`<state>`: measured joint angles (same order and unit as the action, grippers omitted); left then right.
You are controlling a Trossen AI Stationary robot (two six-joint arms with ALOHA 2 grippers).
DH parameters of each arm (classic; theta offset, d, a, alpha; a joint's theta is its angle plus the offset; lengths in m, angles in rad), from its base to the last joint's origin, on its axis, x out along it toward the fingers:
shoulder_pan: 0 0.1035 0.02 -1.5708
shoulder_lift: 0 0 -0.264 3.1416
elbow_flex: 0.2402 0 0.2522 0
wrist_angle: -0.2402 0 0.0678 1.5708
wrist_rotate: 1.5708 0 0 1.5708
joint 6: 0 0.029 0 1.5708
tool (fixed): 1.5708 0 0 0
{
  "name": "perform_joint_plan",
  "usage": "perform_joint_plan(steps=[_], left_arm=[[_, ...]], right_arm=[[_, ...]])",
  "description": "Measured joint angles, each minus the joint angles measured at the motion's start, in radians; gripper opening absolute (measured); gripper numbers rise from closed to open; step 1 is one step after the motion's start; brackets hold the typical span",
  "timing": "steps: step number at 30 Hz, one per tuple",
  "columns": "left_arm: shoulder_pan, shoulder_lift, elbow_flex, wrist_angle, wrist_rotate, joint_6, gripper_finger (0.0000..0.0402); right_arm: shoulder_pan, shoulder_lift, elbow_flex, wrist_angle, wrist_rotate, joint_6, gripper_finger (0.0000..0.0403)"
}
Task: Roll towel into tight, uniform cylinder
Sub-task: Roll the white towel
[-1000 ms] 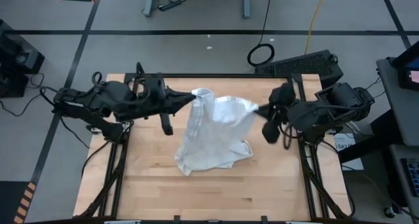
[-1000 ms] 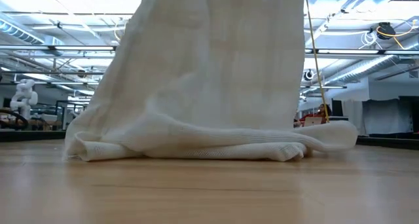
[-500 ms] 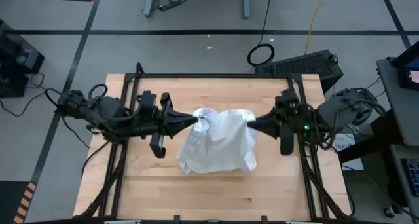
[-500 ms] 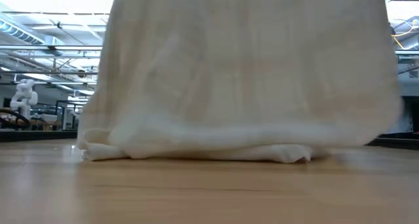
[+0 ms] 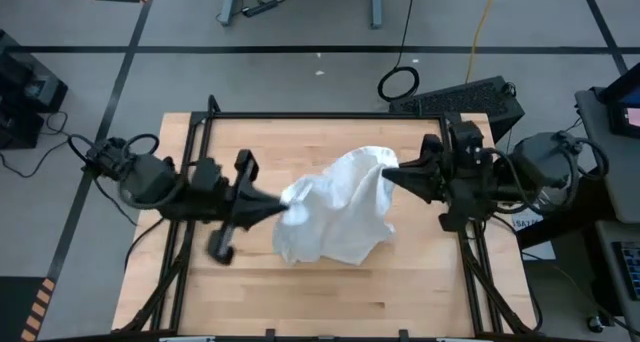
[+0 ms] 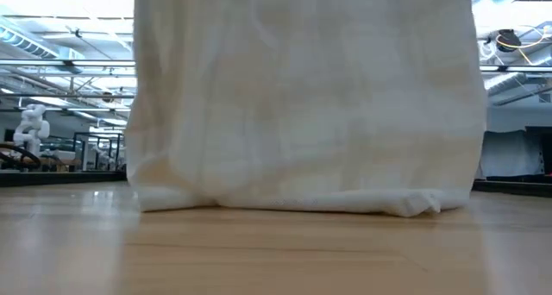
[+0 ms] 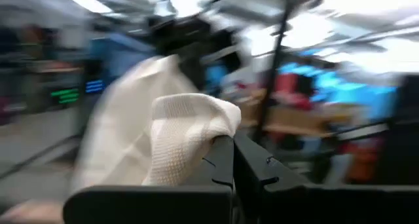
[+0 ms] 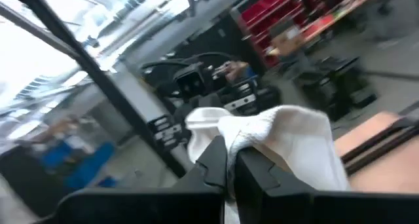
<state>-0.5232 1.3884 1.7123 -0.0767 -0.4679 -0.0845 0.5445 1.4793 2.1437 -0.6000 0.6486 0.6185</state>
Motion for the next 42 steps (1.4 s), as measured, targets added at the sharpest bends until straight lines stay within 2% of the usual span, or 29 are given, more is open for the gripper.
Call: perform_joint_plan(steps=[2, 6, 15, 20, 24, 27, 31, 34, 38, 42], left_arm=[[0.017, 0.0, 0.0, -0.044, -0.041, 0.018, 0.0], [0.077, 0.0, 0.0, -0.121, -0.094, 0.039, 0.0], [0.257, 0.0, 0.0, -0.123, -0.143, 0.036, 0.0], [0.313, 0.0, 0.0, -0.174, -0.172, -0.086, 0.0], [0.307, 0.016, 0.0, -0.224, -0.121, -0.197, 0.0], [0.265, 0.034, 0.0, -0.221, -0.028, -0.274, 0.0], [0.183, 0.059, 0.0, -0.206, 0.066, -0.411, 0.0], [0.112, 0.09, -0.001, -0.121, 0.111, -0.481, 0.0], [0.029, 0.128, -0.001, 0.127, 0.12, -0.431, 0.0], [0.0, 0.141, -0.001, 0.333, 0.119, -0.318, 0.0]], right_arm=[[-0.009, -0.003, 0.0, -0.028, 0.036, -0.045, 0.0004], [-0.048, -0.014, 0.0, -0.136, 0.035, -0.086, 0.0004], [-0.15, -0.143, -0.001, -0.411, 0.033, -0.169, 0.0004], [-0.203, -0.202, 0.0, -0.533, 0.032, -0.322, 0.0004], [-0.217, -0.216, 0.0, -0.621, 0.014, -0.324, 0.0004], [-0.216, -0.211, 0.0, -0.662, -0.095, -0.27, 0.0004], [-0.215, -0.196, 0.0, -0.681, -0.378, -0.224, 0.0004], [-0.215, -0.185, 0.0, -0.68, -0.547, -0.198, 0.0004], [-0.215, -0.182, 0.0, -0.66, -0.645, -0.194, 0.0004], [-0.215, -0.192, 0.0, -0.57, -0.697, -0.217, 0.0004]])
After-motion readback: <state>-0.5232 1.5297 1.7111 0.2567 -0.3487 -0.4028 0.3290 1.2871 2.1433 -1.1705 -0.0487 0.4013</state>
